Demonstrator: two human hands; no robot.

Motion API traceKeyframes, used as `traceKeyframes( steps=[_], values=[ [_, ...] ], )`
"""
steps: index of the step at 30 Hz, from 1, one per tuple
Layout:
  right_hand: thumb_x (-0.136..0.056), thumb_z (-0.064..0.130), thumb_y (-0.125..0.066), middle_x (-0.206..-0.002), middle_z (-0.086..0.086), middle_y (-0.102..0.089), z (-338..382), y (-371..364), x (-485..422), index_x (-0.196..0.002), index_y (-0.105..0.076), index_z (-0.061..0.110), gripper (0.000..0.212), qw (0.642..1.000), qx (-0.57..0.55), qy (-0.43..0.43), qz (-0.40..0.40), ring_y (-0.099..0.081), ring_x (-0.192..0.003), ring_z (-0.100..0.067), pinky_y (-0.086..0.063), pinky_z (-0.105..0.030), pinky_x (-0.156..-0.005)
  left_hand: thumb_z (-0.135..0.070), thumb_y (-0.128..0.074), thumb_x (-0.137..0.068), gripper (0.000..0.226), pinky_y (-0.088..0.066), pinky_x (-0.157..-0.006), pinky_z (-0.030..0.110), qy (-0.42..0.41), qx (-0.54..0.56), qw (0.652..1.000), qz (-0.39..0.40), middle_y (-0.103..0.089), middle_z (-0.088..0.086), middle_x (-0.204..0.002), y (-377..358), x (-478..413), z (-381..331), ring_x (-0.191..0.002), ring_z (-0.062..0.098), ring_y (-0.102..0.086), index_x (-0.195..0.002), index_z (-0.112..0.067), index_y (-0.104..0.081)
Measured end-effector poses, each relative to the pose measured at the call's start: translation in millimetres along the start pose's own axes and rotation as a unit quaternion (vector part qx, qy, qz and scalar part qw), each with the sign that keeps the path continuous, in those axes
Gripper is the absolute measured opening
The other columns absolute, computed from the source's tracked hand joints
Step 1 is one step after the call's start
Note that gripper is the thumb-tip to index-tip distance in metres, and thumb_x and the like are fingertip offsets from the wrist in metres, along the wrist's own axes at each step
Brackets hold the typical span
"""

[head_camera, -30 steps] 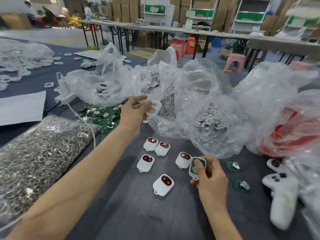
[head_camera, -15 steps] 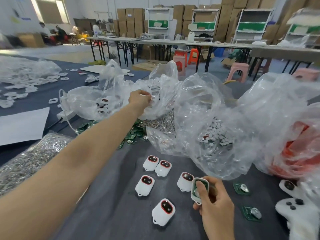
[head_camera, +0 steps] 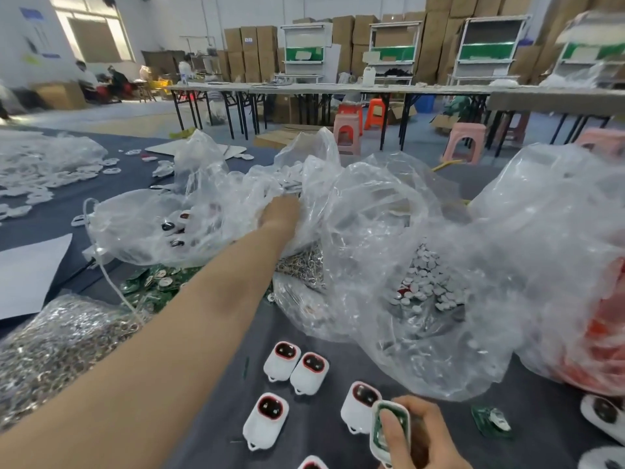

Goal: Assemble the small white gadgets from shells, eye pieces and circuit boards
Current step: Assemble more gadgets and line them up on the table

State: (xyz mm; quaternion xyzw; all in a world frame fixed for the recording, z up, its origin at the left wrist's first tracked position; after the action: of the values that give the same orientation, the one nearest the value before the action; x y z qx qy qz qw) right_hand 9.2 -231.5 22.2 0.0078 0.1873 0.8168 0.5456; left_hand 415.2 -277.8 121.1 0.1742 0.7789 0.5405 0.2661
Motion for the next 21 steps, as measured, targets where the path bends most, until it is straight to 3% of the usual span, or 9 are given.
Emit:
traceKeyframes(
  steps=[3, 7, 10, 14, 16, 18, 21],
  values=[
    [-0.075, 0.012, -0.076, -0.052, 0.007, -0.065, -1, 2, -1, -0.074, -0.059, 0.035, 0.028, 1.000, -0.004, 0.004, -0.014, -0.052, -0.032, -0.008, -0.043, -0.015, -0.038, -0.002, -0.041, -0.095, 0.026, -0.046, -0.087, 0.037, 0.019, 0.067, 0.995, -0.075, -0.062, 0.013, -0.115, 14, -4, 6, -0.106, 0.030, -0.059, -0.112, -0.004, -0.061],
    [-0.075, 0.020, -0.075, -0.046, 0.004, -0.062, -4, 5, 2, -0.080, -0.062, 0.044, 0.028, 0.998, -0.044, -0.019, -0.037, -0.054, -0.030, -0.012, -0.043, -0.016, -0.037, -0.014, -0.045, -0.097, 0.019, -0.039, -0.067, 0.028, 0.028, 0.197, 0.971, -0.133, -0.064, 0.014, -0.092, 34, 1, 14, -0.083, 0.026, -0.057, -0.099, -0.003, -0.061],
    [-0.075, 0.020, -0.077, -0.045, 0.005, -0.062, -7, 9, -1, -0.081, -0.067, 0.048, 0.030, 0.997, -0.059, -0.032, -0.036, -0.056, -0.032, -0.012, -0.047, -0.019, -0.041, -0.022, -0.056, -0.094, 0.014, -0.050, -0.059, 0.025, 0.005, 0.391, 0.912, -0.127, -0.062, 0.005, -0.078, 57, 32, 10, -0.073, 0.021, -0.064, -0.087, -0.009, -0.057],
    [-0.081, 0.020, -0.072, -0.051, 0.003, -0.065, -5, 7, 2, -0.086, -0.072, 0.036, 0.017, 0.995, -0.091, -0.049, 0.003, -0.057, -0.035, -0.014, -0.045, -0.016, -0.042, -0.022, -0.056, -0.096, 0.018, -0.059, -0.066, 0.036, -0.024, 0.557, 0.823, -0.111, -0.063, 0.006, -0.074, 94, 117, 6, -0.065, 0.019, -0.070, -0.080, -0.012, -0.057],
    [-0.085, 0.022, -0.069, -0.055, 0.003, -0.066, -4, 9, 4, -0.092, -0.073, 0.029, 0.011, 0.992, -0.108, -0.060, 0.017, -0.055, -0.036, -0.013, -0.044, -0.019, -0.044, -0.020, -0.055, -0.096, 0.020, -0.058, -0.061, 0.030, -0.036, 0.594, 0.800, -0.078, -0.061, 0.000, -0.067, 98, 174, -1, -0.060, 0.018, -0.068, -0.079, -0.011, -0.057],
    [-0.089, 0.022, -0.065, -0.062, 0.003, -0.068, -5, 11, 7, -0.095, -0.073, 0.025, 0.010, 0.987, -0.135, -0.082, 0.032, -0.053, -0.039, -0.011, -0.044, -0.025, -0.046, -0.015, -0.055, -0.096, 0.017, -0.055, -0.058, 0.023, -0.039, 0.617, 0.786, 0.016, -0.060, -0.002, -0.062, 81, 235, -18, -0.059, 0.016, -0.067, -0.080, -0.011, -0.060],
    [-0.091, 0.022, -0.063, -0.071, 0.004, -0.070, -8, 21, 16, -0.097, -0.072, 0.024, 0.012, 0.986, -0.119, -0.098, 0.059, -0.052, -0.041, -0.011, -0.043, -0.023, -0.044, -0.006, -0.055, -0.094, 0.016, -0.051, -0.056, 0.018, -0.086, 0.560, 0.811, 0.145, -0.065, -0.004, -0.067, 47, 322, -46, -0.058, 0.011, -0.067, -0.099, -0.015, -0.067]
  ],
)
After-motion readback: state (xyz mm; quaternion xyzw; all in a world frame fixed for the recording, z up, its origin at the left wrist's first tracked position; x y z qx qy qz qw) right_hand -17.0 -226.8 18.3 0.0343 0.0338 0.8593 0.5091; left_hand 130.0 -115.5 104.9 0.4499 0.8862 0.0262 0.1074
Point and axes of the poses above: each hand's wrist, its own x-axis away from the middle knuckle, its own y-axis out of the back of the hand, z = x × y, the point moved 10 cm from there along -x, towards the middle knuckle
